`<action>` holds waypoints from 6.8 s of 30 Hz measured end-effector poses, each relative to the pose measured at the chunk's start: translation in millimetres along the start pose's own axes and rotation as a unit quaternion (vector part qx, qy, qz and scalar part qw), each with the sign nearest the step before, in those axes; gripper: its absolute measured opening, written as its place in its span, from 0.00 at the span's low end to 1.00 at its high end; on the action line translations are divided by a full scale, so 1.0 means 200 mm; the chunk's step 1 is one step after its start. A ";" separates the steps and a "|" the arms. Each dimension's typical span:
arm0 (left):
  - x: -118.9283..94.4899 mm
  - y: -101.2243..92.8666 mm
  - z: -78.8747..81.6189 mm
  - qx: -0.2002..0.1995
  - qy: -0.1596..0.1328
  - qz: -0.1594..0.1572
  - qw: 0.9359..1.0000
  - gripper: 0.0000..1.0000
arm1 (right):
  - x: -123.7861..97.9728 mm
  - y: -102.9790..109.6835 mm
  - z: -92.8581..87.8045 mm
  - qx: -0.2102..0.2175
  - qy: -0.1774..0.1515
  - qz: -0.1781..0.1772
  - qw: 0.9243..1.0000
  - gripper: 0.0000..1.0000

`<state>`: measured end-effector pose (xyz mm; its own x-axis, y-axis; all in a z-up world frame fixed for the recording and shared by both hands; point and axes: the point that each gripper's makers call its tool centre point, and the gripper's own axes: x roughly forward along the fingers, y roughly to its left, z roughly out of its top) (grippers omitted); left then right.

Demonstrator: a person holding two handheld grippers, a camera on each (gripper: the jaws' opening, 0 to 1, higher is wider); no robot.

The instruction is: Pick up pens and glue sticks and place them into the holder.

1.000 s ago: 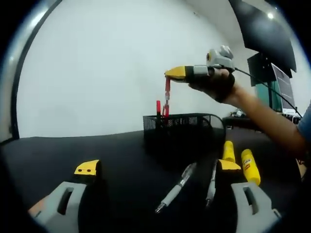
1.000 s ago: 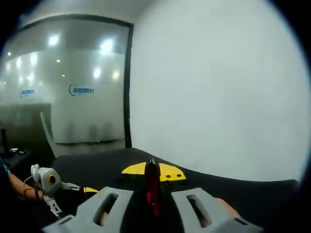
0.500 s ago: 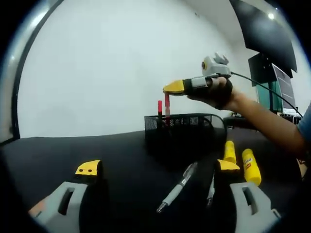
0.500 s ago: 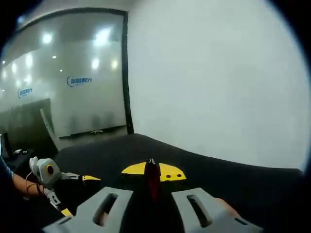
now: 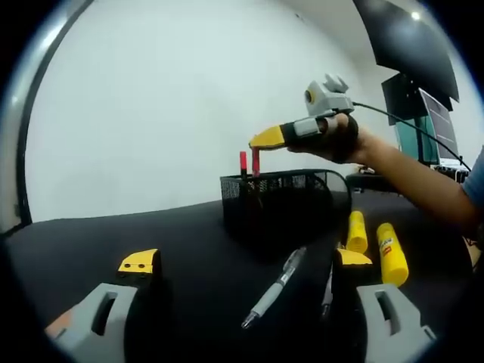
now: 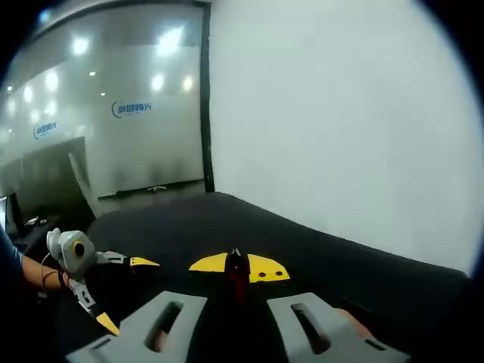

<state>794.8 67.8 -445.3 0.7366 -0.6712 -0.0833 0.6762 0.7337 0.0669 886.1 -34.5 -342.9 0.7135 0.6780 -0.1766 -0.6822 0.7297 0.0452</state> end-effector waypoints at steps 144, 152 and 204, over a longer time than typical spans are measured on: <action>-0.08 0.02 -0.24 0.102 0.205 -0.154 0.961 0.07 | -0.36 0.60 -0.05 -0.255 0.102 0.205 0.939 0.11; -0.13 -0.02 -0.08 0.123 0.169 -0.147 0.967 0.07 | -0.37 0.62 -0.05 -0.257 0.103 0.208 0.938 0.11; -0.17 0.02 0.29 0.079 0.048 -0.124 0.988 0.14 | 0.09 0.80 -0.45 -0.310 0.168 0.226 0.908 0.03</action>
<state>773.7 87.3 -384.4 0.5483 -0.8093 -0.2109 0.8352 0.5171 0.1870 776.1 86.3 -426.7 0.3200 0.7552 -0.5721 -0.9262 0.1224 -0.3565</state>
